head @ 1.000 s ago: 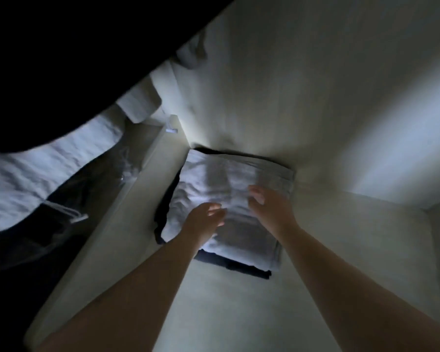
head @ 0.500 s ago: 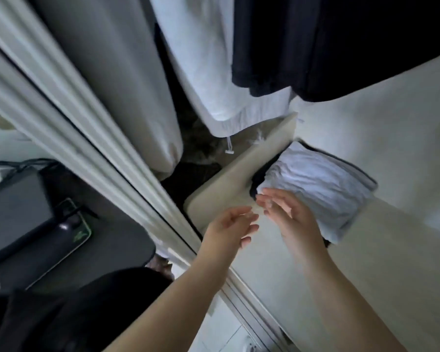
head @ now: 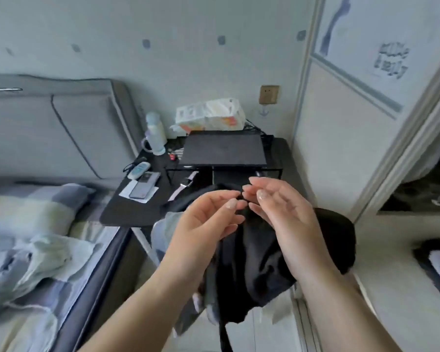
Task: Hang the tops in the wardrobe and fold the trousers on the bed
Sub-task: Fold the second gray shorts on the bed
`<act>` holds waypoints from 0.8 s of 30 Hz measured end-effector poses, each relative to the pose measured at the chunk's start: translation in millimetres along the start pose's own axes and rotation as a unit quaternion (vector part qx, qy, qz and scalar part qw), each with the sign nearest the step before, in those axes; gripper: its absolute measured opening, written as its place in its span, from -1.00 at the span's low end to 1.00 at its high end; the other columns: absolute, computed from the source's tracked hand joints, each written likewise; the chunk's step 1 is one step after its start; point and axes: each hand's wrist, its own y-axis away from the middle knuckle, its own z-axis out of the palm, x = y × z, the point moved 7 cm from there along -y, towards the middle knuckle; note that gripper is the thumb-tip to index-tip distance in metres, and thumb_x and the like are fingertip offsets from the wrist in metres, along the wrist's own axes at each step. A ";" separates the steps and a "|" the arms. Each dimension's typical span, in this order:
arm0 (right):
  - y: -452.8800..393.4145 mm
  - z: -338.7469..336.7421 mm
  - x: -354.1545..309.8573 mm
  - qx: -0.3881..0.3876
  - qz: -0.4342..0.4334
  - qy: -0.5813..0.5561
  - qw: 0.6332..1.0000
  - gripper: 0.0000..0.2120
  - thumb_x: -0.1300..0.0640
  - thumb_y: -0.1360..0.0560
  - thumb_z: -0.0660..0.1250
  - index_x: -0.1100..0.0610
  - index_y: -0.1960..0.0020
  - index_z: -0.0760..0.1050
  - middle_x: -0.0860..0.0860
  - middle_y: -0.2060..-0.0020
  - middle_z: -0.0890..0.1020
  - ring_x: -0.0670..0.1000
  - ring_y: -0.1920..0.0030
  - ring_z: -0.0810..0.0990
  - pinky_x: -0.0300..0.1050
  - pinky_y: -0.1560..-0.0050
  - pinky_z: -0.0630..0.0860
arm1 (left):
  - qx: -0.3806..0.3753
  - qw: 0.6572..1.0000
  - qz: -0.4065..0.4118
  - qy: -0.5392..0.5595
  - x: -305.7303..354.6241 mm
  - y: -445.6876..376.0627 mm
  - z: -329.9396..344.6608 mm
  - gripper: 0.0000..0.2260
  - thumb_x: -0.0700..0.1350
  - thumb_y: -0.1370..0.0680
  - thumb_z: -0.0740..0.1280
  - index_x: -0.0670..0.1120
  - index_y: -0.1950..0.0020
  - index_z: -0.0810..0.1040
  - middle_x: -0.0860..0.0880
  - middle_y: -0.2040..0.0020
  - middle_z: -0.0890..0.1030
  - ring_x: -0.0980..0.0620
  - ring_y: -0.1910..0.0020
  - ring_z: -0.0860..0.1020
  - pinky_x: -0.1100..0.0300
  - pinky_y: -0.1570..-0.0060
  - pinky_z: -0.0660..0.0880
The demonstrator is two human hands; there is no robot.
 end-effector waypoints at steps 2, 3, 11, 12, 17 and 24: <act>11.2 69.6 -2.6 -0.064 -0.002 -0.002 0.998 -0.82 0.11 -0.49 0.26 0.01 -0.02 0.60 -0.04 0.05 0.68 -0.09 -0.04 0.63 -0.13 -0.15 0.54 | 0.058 0.998 0.016 0.013 15.1 32.3 -62.3 -0.88 0.04 -0.42 0.42 0.10 0.07 0.67 0.00 0.07 0.70 0.14 0.19 0.62 0.28 0.10 0.54; 18.6 108.1 -1.4 -0.095 -0.001 -0.003 0.995 -0.83 0.10 -0.49 0.26 0.03 -0.02 0.59 -0.03 0.05 0.68 -0.08 -0.04 0.63 -0.12 -0.14 0.54 | 0.090 0.996 0.023 0.016 23.0 52.1 -96.1 -0.84 0.05 -0.38 0.41 0.09 0.08 0.67 -0.01 0.07 0.70 0.14 0.19 0.62 0.26 0.09 0.53; 77.4 309.8 14.2 -0.276 0.019 -0.031 0.961 -0.84 0.05 -0.49 0.26 0.01 -0.01 0.58 -0.03 0.07 0.69 -0.07 -0.03 0.64 -0.18 -0.12 0.53 | 0.295 0.953 0.060 0.032 49.4 183.4 -269.5 -0.81 0.09 -0.32 0.40 0.10 0.13 0.68 0.03 0.14 0.69 0.16 0.22 0.60 0.28 0.10 0.55; 86.7 335.0 17.7 -0.303 0.024 -0.034 0.952 -0.84 0.04 -0.49 0.26 0.01 -0.01 0.58 -0.02 0.08 0.69 -0.07 -0.02 0.64 -0.18 -0.11 0.53 | 0.320 0.945 0.062 0.033 50.3 201.4 -288.6 -0.79 0.12 -0.29 0.41 0.11 0.12 0.68 0.03 0.14 0.69 0.16 0.21 0.61 0.30 0.11 0.55; 114.2 421.5 36.4 -0.410 0.043 -0.041 0.910 -0.83 0.01 -0.50 0.27 0.00 -0.03 0.58 -0.02 0.07 0.68 -0.06 -0.03 0.63 -0.17 -0.10 0.53 | 0.412 0.909 0.049 0.038 37.2 256.2 -355.1 -0.78 0.11 -0.36 0.44 0.07 0.05 0.67 -0.01 0.08 0.69 0.12 0.17 0.61 0.21 0.04 0.52; 119.4 526.1 89.4 -0.494 0.098 -0.075 0.861 -0.82 -0.03 -0.45 0.32 -0.04 0.00 0.61 -0.01 0.08 0.68 -0.05 -0.02 0.64 -0.16 -0.09 0.54 | 0.514 0.855 0.038 0.057 17.5 284.8 -442.5 -0.70 0.20 -0.29 0.49 0.09 0.07 0.67 0.02 0.11 0.69 0.15 0.19 0.61 0.29 0.12 0.55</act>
